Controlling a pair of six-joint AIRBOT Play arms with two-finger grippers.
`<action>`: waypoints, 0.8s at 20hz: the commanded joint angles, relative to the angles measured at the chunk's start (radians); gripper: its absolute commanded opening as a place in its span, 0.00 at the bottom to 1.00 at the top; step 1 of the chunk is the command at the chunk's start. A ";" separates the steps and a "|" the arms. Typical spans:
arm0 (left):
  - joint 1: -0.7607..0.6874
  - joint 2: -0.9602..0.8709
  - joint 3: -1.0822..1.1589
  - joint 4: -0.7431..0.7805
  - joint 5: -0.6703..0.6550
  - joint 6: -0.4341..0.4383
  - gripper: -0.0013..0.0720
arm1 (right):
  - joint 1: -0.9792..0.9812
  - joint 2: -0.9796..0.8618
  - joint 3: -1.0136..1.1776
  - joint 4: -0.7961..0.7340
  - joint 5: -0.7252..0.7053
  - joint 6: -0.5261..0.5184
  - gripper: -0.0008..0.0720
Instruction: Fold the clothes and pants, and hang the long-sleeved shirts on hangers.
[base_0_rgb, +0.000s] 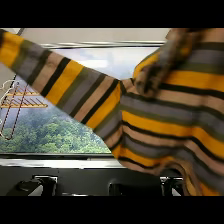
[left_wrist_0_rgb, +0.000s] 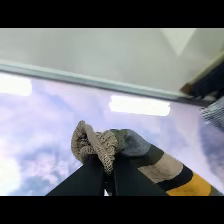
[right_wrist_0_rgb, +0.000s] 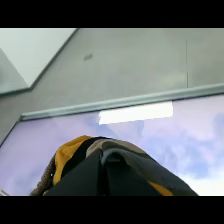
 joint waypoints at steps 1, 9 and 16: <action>0.005 -0.149 -0.077 0.098 0.018 -0.039 0.05 | 0.002 -0.329 0.001 0.161 -0.050 0.035 0.05; 0.135 -0.518 -0.291 0.042 -0.002 -0.030 0.05 | 0.023 -0.911 0.001 0.546 -0.056 -0.167 0.15; 0.291 -0.501 -0.320 0.020 -0.102 0.052 0.31 | -0.183 -0.692 0.002 0.419 0.264 -0.295 0.69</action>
